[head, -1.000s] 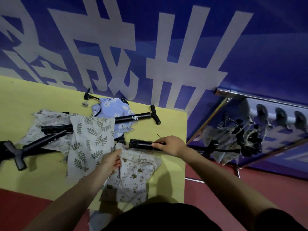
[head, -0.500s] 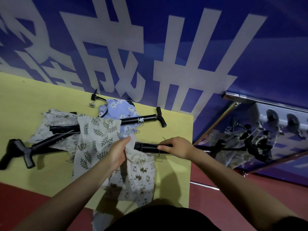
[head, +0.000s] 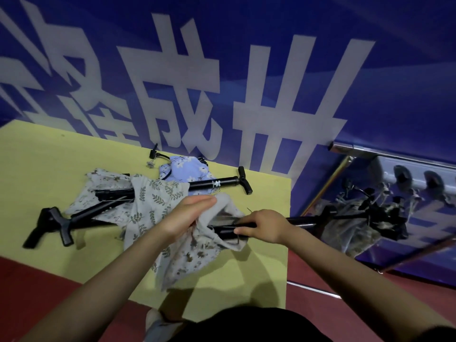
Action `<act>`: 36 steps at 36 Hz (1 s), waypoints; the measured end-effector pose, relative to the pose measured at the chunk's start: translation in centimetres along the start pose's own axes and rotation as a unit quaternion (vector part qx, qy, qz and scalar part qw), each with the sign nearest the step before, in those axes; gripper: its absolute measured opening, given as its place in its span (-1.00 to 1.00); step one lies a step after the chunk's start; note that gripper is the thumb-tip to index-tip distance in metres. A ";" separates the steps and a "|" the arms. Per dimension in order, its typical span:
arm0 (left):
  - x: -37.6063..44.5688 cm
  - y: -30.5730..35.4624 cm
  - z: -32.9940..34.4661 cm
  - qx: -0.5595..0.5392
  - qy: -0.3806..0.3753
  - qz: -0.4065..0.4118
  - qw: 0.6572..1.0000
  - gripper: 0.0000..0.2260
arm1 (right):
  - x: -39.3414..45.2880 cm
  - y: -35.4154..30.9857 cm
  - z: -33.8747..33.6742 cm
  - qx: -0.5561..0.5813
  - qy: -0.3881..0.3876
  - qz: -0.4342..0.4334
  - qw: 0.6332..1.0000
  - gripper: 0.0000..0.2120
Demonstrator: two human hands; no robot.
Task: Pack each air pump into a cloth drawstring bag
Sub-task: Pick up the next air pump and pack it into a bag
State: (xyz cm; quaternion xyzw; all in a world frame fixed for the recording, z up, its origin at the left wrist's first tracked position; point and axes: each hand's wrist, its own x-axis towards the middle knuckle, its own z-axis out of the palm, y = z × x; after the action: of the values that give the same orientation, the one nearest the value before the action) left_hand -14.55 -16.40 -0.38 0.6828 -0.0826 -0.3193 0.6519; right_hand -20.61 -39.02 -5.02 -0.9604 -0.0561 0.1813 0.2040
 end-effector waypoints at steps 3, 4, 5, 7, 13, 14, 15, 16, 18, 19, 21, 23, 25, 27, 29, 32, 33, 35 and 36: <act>-0.4 0.4 0.3 0.096 0.058 0.052 0.992 -0.87 | -0.6 -1.4 -0.1 -0.016 0.009 -0.037 0.999 -0.62; -0.6 0.3 0.1 0.145 0.067 0.066 0.985 -0.84 | -0.8 -1.8 -0.2 -0.015 0.014 -0.049 0.999 -0.62; -0.7 0.1 0.0 0.181 0.068 0.068 0.979 -0.82 | -1.1 -2.3 -0.3 -0.013 0.021 -0.061 0.998 -0.63; -1.1 -0.3 -0.2 0.237 0.053 0.048 0.969 -0.84 | -1.5 -3.0 -0.7 -0.011 0.044 -0.081 0.996 -0.63; -2.1 -0.3 0.1 0.342 -0.071 -0.074 0.934 -0.60 | -2.1 -4.1 -1.5 -0.063 0.098 -0.143 0.983 -0.36; -2.2 -0.3 0.2 0.351 -0.103 -0.101 0.925 -0.56 | -2.2 -4.2 -1.7 -0.073 0.104 -0.156 0.980 -0.35; -2.4 -0.4 0.2 0.344 -0.131 -0.120 0.922 -0.54 | -2.3 -4.4 -2.0 -0.084 0.109 -0.168 0.976 -0.35; -2.4 -0.5 0.3 0.330 -0.145 -0.129 0.924 -0.54 | -2.3 -4.5 -2.2 -0.098 0.113 -0.178 0.972 -0.34; -2.8 -0.9 0.5 0.295 -0.138 -0.130 0.936 -0.55 | -2.4 -4.8 -2.5 -0.119 0.116 -0.185 0.969 -0.35; -3.0 -1.2 0.7 0.275 -0.127 -0.130 0.944 -0.53 | -2.3 -4.9 -2.7 -0.123 0.114 -0.183 0.969 -0.35; -3.2 -1.8 0.8 0.252 -0.113 -0.128 0.953 -0.39 | -2.2 -5.0 -2.9 -0.129 0.110 -0.181 0.969 -0.35; -3.3 -2.2 0.8 0.243 -0.114 -0.120 0.956 -0.32 | -2.1 -5.1 -3.2 -0.132 0.107 -0.185 0.968 -0.34; -3.4 -2.4 0.8 0.236 -0.105 -0.115 0.959 -0.33 | -2.0 -5.1 -3.2 -0.129 0.112 -0.194 0.966 -0.33; -3.5 -2.6 0.7 0.229 -0.088 -0.108 0.963 -0.36 | -1.8 -5.1 -3.3 -0.137 0.131 -0.207 0.960 -0.35; -3.6 -2.7 0.6 0.225 -0.068 -0.104 0.966 -0.37 | -1.6 -5.0 -3.5 -0.158 0.157 -0.212 0.952 -0.35; -3.6 -3.1 0.9 0.200 -0.028 -0.095 0.975 -0.48 | -1.4 -4.9 -3.4 -0.163 0.212 -0.215 0.939 -0.33; -3.5 -3.2 1.0 0.190 -0.017 -0.085 0.978 -0.51 | -1.4 -4.8 -3.2 -0.150 0.236 -0.220 0.934 -0.34; -3.5 -3.3 1.1 0.167 0.000 -0.068 0.984 -0.54 | -1.3 -4.6 -2.7 -0.108 0.281 -0.233 0.925 -0.42; -3.4 -3.4 1.0 0.157 0.006 -0.057 0.986 -0.57 | -1.3 -4.5 -2.5 -0.085 0.304 -0.241 0.918 -0.48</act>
State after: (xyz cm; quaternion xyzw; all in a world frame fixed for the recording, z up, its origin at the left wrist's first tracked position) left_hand -18.81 -15.00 -2.39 0.7825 -0.0889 -0.3347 0.5176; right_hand -21.03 -36.11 -0.65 -0.9403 -0.2367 -0.1795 0.1659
